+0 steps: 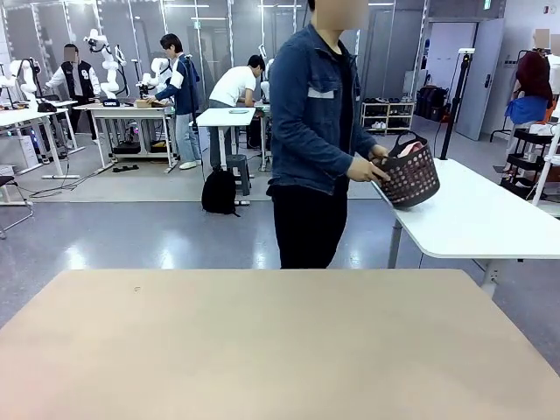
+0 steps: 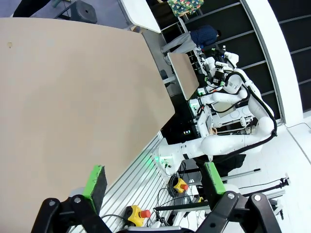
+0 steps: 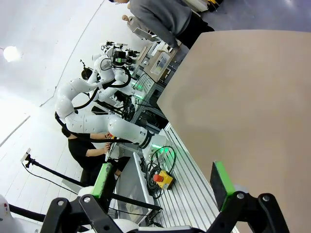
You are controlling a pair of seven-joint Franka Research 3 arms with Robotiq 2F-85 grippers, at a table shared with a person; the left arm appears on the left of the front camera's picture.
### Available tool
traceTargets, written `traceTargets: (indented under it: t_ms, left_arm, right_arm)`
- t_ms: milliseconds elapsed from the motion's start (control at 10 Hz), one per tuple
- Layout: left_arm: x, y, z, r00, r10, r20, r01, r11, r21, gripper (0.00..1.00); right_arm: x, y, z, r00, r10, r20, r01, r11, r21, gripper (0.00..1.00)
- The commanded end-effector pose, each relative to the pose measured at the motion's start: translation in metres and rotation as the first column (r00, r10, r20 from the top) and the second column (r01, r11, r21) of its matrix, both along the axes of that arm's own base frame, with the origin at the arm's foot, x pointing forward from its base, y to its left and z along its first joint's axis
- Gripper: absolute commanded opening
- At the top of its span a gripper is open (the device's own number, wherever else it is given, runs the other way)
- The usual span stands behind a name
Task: Fold the towel.
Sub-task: Grab the top end of the 100 cm Hotel Towel extended by the human.
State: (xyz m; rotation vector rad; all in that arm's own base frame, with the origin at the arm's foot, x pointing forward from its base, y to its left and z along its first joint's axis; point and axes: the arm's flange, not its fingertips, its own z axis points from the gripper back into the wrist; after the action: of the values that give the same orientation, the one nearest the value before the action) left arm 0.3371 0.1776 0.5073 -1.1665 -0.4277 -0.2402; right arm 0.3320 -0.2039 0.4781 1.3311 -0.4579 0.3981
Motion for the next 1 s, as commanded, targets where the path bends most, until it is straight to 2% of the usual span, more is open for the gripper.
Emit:
traceTargets:
  t_ms: [0, 900]
  left_arm:
    - [-0.0014, 0.0, 0.0022, 1.0, -0.01, 0.014, 0.01, 1.0, -0.012, 1.0]
    - [-0.0014, 0.0, 0.0022, 1.0, -0.01, 0.014, 0.01, 1.0, -0.012, 1.0]
  right_arm:
    - [-0.001, -0.0006, 0.0031, 1.0, 0.005, 0.02, -0.005, 1.0, 0.002, 1.0]
    - [-0.001, -0.0006, 0.0031, 1.0, 0.005, 0.02, -0.005, 1.0, 0.002, 1.0]
